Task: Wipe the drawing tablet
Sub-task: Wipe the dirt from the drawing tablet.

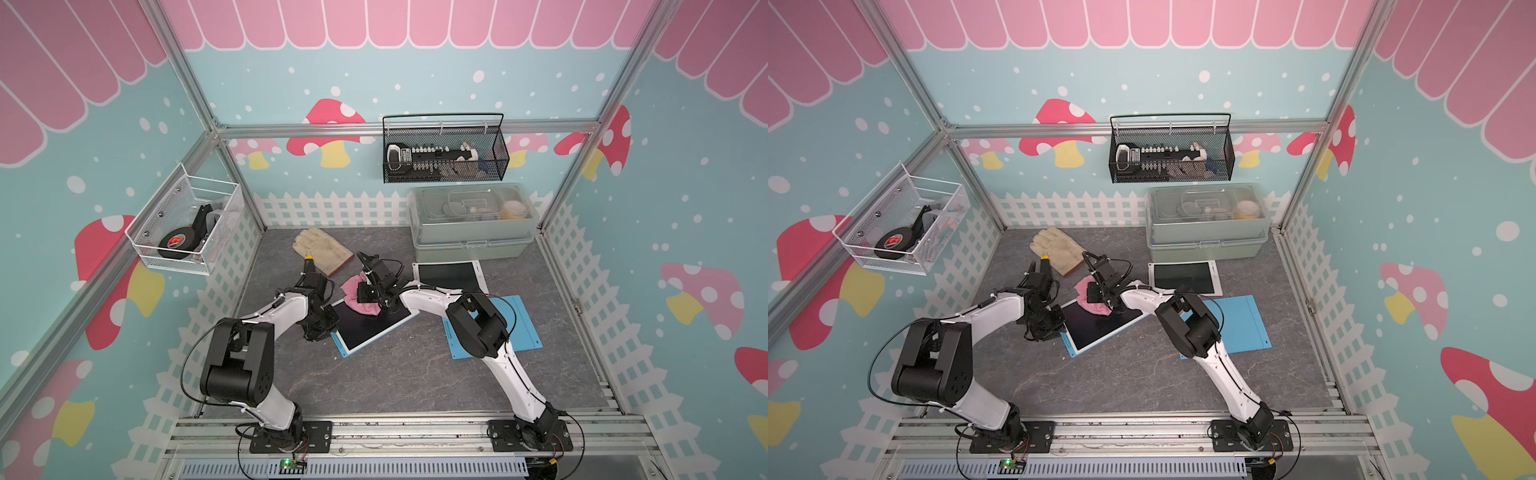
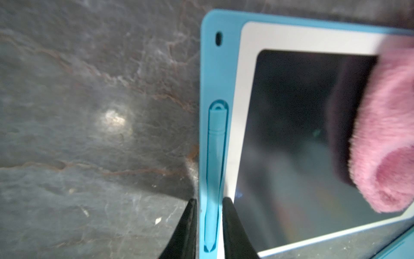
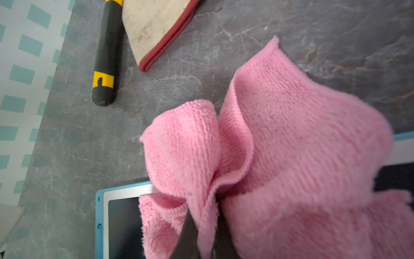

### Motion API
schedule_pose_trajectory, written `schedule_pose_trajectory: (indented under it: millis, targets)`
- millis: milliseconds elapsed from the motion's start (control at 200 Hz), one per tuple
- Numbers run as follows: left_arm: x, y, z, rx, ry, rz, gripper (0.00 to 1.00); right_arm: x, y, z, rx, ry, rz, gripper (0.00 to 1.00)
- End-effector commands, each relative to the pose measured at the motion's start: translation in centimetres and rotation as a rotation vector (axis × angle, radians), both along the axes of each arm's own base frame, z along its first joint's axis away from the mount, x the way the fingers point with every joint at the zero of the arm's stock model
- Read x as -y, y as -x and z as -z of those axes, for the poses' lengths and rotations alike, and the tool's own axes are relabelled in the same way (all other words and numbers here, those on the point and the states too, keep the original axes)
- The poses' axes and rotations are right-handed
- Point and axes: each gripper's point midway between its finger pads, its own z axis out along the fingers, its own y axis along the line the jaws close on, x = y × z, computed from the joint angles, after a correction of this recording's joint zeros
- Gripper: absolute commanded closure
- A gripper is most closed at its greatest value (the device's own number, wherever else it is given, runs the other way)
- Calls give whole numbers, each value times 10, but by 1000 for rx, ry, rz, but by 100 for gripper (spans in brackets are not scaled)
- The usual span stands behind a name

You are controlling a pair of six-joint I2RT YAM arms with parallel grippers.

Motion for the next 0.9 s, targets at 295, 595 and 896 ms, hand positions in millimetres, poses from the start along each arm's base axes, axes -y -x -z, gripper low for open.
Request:
schedule_pose_trajectory:
  millis: [295, 595, 896]
  targets:
    - [-40, -58, -33, 57, 72, -60, 70, 3, 39, 7, 70, 84, -54, 100]
    - [-33, -42, -14, -1, 53, -15, 73, -5, 40, -1, 100, 60, -110, 100]
    - [-56, -23, 0, -54, -99, 11, 75, -4, 43, -1, 92, 61, -131, 100]
